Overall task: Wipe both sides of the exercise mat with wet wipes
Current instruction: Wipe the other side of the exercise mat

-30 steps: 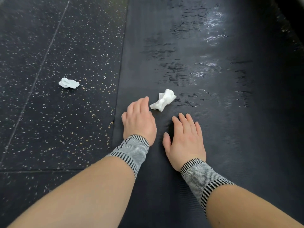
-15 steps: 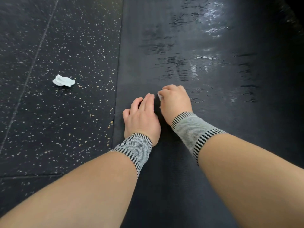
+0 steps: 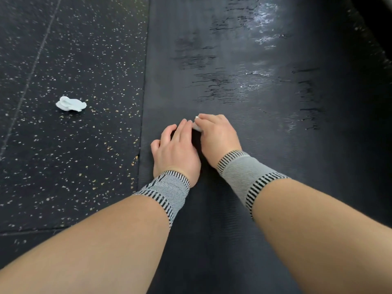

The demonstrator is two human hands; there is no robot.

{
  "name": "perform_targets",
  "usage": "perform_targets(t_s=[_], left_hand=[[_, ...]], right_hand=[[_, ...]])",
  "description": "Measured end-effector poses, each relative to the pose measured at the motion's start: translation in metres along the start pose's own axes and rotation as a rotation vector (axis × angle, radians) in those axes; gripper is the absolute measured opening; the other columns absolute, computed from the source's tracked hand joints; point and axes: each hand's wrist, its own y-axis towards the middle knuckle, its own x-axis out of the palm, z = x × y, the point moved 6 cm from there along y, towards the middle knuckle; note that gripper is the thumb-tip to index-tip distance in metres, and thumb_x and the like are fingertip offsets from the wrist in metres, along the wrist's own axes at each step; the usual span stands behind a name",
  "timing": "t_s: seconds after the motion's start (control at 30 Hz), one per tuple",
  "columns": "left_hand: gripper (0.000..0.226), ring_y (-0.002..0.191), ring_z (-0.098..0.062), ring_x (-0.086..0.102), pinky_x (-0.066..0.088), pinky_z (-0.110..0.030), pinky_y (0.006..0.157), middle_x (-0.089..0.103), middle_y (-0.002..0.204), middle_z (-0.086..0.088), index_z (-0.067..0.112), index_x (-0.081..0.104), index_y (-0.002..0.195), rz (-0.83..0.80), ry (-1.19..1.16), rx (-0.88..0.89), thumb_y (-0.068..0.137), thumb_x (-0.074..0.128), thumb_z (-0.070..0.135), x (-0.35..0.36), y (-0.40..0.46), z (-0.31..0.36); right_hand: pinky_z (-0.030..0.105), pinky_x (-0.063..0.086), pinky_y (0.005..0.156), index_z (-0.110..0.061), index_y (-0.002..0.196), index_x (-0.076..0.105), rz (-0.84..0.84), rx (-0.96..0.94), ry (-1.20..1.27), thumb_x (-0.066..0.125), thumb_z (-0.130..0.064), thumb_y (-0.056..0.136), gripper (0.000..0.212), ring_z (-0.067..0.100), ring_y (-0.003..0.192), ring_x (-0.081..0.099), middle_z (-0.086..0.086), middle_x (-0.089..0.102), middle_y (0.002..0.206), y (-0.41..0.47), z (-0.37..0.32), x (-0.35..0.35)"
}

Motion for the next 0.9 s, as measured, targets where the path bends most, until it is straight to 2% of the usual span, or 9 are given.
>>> perform_targets(t_s=[0.1, 0.2, 0.3, 0.4, 0.5, 0.57, 0.6, 0.77, 0.9], left_hand=[[0.053, 0.144, -0.012, 0.017, 0.019, -0.040, 0.110, 0.021, 0.160, 0.018, 0.030, 0.022, 0.151, 0.001, 0.034, 0.015, 0.100, 0.034, 0.021, -0.001, -0.001, 0.001], [0.053, 0.144, -0.013, 0.015, 0.018, -0.041, 0.112, 0.018, 0.160, 0.017, 0.033, 0.024, 0.151, -0.018, 0.060, 0.024, 0.101, 0.035, 0.023, 0.000, -0.002, 0.001], [0.051, 0.144, -0.013, 0.015, 0.017, -0.040, 0.111, 0.016, 0.161, 0.017, 0.035, 0.027, 0.151, -0.024, 0.075, 0.028, 0.101, 0.035, 0.025, 0.000, -0.002, 0.001], [0.051, 0.144, -0.013, 0.014, 0.017, -0.040, 0.111, 0.015, 0.161, 0.016, 0.035, 0.026, 0.151, -0.027, 0.085, 0.033, 0.102, 0.033, 0.026, 0.000, -0.002, 0.002], [0.051, 0.144, -0.014, 0.015, 0.019, -0.040, 0.111, 0.015, 0.161, 0.016, 0.035, 0.026, 0.151, -0.029, 0.098, 0.035, 0.102, 0.033, 0.026, 0.000, -0.001, 0.002], [0.051, 0.144, -0.014, 0.015, 0.019, -0.041, 0.111, 0.015, 0.161, 0.016, 0.036, 0.026, 0.151, -0.029, 0.101, 0.031, 0.101, 0.033, 0.025, 0.000, -0.001, 0.002], [0.051, 0.144, -0.014, 0.015, 0.019, -0.041, 0.110, 0.016, 0.161, 0.016, 0.036, 0.026, 0.151, -0.028, 0.101, 0.032, 0.101, 0.033, 0.025, 0.000, -0.001, 0.002], [0.049, 0.144, -0.014, 0.016, 0.019, -0.040, 0.110, 0.017, 0.161, 0.016, 0.036, 0.028, 0.150, -0.026, 0.102, 0.035, 0.102, 0.032, 0.030, 0.000, -0.001, 0.003], [0.051, 0.146, -0.016, 0.014, 0.019, -0.043, 0.111, 0.018, 0.161, 0.014, 0.035, 0.028, 0.151, -0.025, 0.107, 0.051, 0.101, 0.030, 0.042, 0.001, -0.001, 0.005]], right_hand=[[0.036, 0.044, 0.081, -0.019, 0.101, 0.071, 0.213, 0.127, -0.124, 0.047, -0.008, 0.077, 0.035, 0.036, 0.090, 0.058, 0.002, 0.068, 0.110, -0.020, 0.056, -0.029], [0.035, 0.043, 0.083, -0.015, 0.112, 0.067, 0.247, 0.446, -0.062, 0.048, -0.007, 0.088, 0.032, 0.036, 0.102, 0.052, 0.009, 0.062, 0.114, -0.042, 0.086, -0.046], [0.037, 0.051, 0.070, -0.009, 0.103, 0.069, 0.184, 0.128, 0.025, 0.060, 0.004, 0.076, 0.032, 0.036, 0.081, 0.061, 0.011, 0.068, 0.094, -0.050, 0.033, -0.030], [0.031, 0.051, 0.062, -0.008, 0.103, 0.071, 0.138, -0.108, 0.011, 0.066, 0.005, 0.069, 0.036, 0.031, 0.072, 0.060, 0.006, 0.068, 0.091, -0.065, 0.018, -0.016], [0.028, 0.044, 0.071, -0.012, 0.102, 0.071, 0.269, 0.172, 0.009, 0.047, -0.016, 0.082, 0.031, 0.033, 0.082, 0.059, 0.012, 0.061, 0.096, -0.066, 0.066, -0.046], [0.026, 0.038, 0.077, -0.012, 0.109, 0.068, 0.276, 0.454, 0.020, 0.047, -0.016, 0.088, 0.030, 0.032, 0.095, 0.056, 0.011, 0.056, 0.107, -0.063, 0.093, -0.052], [0.026, 0.038, 0.080, -0.013, 0.113, 0.066, 0.251, 0.498, 0.013, 0.048, -0.015, 0.090, 0.030, 0.030, 0.100, 0.055, 0.009, 0.054, 0.111, -0.057, 0.090, -0.048], [0.024, 0.035, 0.080, -0.016, 0.123, 0.061, 0.085, 0.124, 0.071, 0.052, -0.007, 0.087, 0.038, 0.026, 0.104, 0.053, 0.007, 0.055, 0.113, -0.021, 0.018, -0.016], [0.022, 0.030, 0.081, -0.017, 0.118, 0.062, 0.100, 0.270, -0.003, 0.047, -0.015, 0.092, 0.031, 0.025, 0.108, 0.047, 0.007, 0.051, 0.117, -0.016, 0.057, -0.026]])
